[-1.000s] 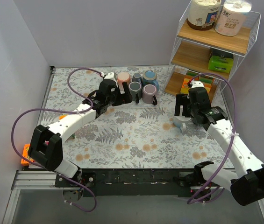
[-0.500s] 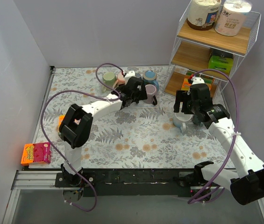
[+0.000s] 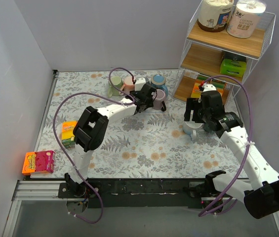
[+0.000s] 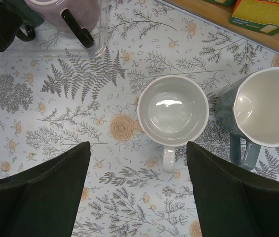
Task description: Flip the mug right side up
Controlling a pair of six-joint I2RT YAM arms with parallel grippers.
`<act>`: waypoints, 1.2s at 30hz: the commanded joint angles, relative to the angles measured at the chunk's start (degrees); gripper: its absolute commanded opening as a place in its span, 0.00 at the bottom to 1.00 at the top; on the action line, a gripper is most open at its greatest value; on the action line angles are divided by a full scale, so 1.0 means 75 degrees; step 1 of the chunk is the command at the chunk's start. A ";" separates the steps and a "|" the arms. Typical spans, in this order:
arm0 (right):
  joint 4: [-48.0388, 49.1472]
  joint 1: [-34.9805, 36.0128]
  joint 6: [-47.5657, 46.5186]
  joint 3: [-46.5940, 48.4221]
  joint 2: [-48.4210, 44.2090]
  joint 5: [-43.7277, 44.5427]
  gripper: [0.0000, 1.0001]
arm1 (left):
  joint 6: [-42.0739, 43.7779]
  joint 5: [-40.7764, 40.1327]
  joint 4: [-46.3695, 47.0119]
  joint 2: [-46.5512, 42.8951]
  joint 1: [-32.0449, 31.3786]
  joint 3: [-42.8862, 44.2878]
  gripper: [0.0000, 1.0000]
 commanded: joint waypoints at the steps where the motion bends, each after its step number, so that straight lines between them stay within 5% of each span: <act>1: 0.0029 -0.0022 0.0040 0.0037 -0.0204 0.0048 0.85 | 0.0059 -0.0371 -0.0065 0.0211 -0.0036 0.0633 0.53; 9: -0.0041 -0.0034 0.0040 -0.0127 -0.0322 0.0153 0.84 | 0.0095 -0.0546 -0.0358 0.0564 -0.0060 0.1021 0.46; 16: -0.0006 -0.0045 0.0075 -0.0116 -0.0287 0.0142 0.84 | 0.0130 -0.0593 -0.0451 0.0657 -0.0060 0.1126 0.30; 20: -0.0029 -0.0057 0.0075 -0.0127 -0.0298 0.0118 0.84 | 0.0154 -0.0605 -0.0487 0.0646 -0.0060 0.1185 0.02; 36: 0.0802 -0.0057 0.0332 0.0810 -0.0099 -0.2365 0.84 | -0.0045 0.0742 -0.0241 -0.2317 -0.0060 -0.0185 0.00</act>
